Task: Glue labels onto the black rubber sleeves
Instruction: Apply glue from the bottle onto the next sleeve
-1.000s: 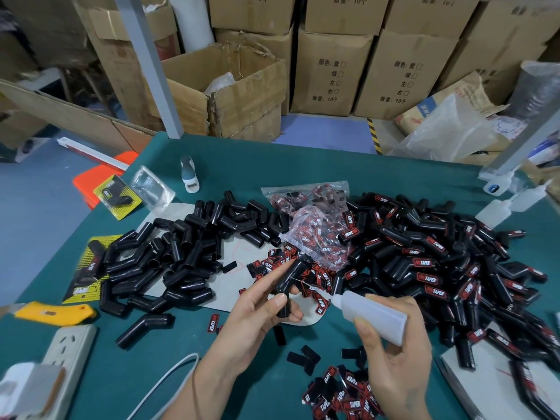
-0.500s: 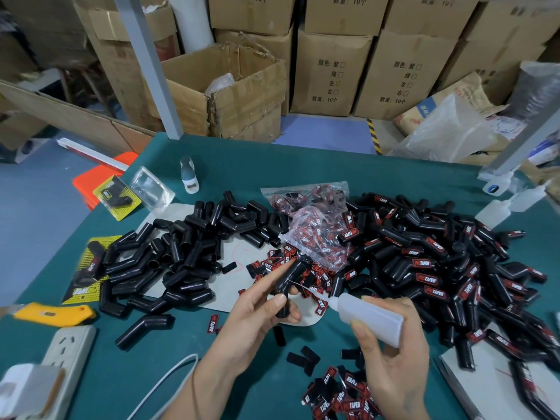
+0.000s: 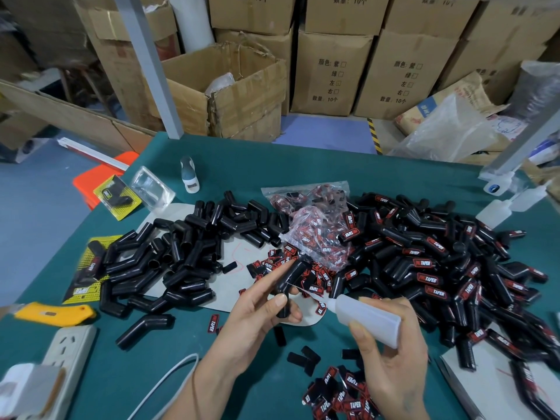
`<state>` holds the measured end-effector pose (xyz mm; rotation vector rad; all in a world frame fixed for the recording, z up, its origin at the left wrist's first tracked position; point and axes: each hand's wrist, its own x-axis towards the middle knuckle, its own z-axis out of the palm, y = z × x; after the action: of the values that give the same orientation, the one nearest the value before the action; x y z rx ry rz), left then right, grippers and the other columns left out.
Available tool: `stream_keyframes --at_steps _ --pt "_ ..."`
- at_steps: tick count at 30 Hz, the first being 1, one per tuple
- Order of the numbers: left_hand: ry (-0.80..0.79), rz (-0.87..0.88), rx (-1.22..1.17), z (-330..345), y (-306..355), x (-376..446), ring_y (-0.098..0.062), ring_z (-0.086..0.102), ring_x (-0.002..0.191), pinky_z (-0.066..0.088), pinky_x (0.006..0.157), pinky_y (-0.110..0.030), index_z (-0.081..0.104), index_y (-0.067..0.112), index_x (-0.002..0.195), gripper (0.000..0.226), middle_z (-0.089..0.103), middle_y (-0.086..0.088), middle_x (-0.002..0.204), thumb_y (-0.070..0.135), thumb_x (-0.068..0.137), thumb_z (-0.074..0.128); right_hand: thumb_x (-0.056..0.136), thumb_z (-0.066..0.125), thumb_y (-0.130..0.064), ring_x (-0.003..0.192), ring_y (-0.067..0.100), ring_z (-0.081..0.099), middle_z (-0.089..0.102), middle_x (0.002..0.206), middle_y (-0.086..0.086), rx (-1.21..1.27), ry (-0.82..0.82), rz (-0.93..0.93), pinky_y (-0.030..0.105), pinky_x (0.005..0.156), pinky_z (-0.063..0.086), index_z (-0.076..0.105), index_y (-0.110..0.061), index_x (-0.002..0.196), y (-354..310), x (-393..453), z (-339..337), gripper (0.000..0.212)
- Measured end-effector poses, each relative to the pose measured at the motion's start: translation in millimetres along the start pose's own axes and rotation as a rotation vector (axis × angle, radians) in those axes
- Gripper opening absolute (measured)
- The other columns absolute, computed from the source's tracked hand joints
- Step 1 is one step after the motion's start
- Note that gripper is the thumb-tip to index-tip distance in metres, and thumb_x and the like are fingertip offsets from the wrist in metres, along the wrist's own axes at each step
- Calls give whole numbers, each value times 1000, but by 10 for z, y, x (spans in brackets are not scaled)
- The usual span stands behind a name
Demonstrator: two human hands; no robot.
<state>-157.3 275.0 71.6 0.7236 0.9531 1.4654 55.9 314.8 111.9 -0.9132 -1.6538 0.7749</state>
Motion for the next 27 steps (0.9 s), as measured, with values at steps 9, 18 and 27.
stream_keyframes --at_steps 9,18,27 --pt "17 -7 -12 15 8 -9 -28 70 85 57 84 -41 58 24 150 70 71 -15 99 38 87 85 94 67 -55 96 13 64 59 106 -15 20 8 7 17 74 49 62 -48 118 -8 11 6 26" --pt "43 -28 -63 28 12 -2 -32 71 86 59 82 -40 62 23 147 70 70 -18 101 36 83 88 88 68 -36 97 14 63 59 105 -14 18 0 -21 16 74 50 61 -50 117 35 0 -3 33" --pt "92 -35 -68 41 -1 4 -34 72 84 61 78 -39 59 13 148 55 67 -21 102 9 93 62 88 68 -35 95 13 64 59 105 -13 16 -7 -29 16 73 49 61 -50 118 47 2 -2 34"
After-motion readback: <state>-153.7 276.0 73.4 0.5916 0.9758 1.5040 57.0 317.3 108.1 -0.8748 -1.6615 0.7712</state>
